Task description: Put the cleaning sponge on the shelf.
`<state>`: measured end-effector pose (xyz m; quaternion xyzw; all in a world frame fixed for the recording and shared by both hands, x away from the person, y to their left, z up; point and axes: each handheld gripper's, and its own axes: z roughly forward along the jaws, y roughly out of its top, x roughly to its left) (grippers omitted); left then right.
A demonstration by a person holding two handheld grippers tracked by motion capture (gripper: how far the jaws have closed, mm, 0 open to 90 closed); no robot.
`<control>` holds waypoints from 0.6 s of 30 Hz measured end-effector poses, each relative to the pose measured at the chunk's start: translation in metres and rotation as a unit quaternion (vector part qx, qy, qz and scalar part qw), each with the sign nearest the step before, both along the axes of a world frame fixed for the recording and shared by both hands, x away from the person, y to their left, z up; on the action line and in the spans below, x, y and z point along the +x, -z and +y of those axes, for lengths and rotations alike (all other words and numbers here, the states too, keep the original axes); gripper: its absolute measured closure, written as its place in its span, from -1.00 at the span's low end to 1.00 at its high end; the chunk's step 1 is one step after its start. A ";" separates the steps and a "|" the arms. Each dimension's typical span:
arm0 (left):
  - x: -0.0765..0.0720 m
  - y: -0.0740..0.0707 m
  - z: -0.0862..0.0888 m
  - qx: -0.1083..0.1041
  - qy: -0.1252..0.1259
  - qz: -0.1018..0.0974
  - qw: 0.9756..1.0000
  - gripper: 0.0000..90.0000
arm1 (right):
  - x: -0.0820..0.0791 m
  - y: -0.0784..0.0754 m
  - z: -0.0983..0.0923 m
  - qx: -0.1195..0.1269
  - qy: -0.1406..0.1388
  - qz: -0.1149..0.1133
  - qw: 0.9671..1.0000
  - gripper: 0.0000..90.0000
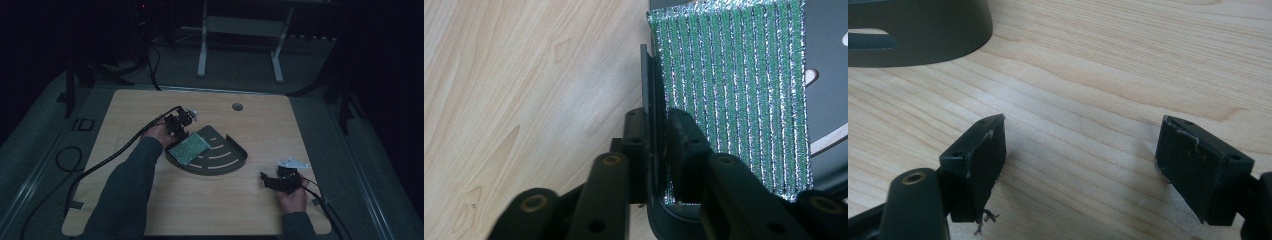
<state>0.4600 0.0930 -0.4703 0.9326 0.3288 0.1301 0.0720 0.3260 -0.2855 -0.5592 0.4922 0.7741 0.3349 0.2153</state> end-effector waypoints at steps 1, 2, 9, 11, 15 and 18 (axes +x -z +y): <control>0.000 -0.001 0.001 -0.004 0.000 0.000 1.000 0.69 | 0.000 0.000 0.000 0.000 0.000 0.000 1.000 -0.56; 0.000 -0.003 0.002 -0.009 -0.002 -0.001 1.000 0.64 | 0.000 0.000 0.000 0.000 0.000 0.000 1.000 -0.56; -0.004 -0.018 0.013 -0.069 -0.014 -0.018 0.997 0.42 | 0.000 0.000 0.000 0.000 0.000 0.000 1.000 -0.56; -0.005 -0.022 0.019 -0.090 -0.022 -0.020 0.995 0.39 | 0.000 0.000 0.000 0.000 0.000 0.000 1.000 -0.56; -0.011 -0.028 0.029 -0.094 -0.028 -0.041 0.994 0.32 | 0.000 0.000 0.000 0.000 0.000 0.000 1.000 -0.56; -0.015 -0.032 0.039 -0.106 -0.033 -0.047 0.993 0.31 | 0.000 0.000 0.000 0.000 0.000 0.000 1.000 -0.56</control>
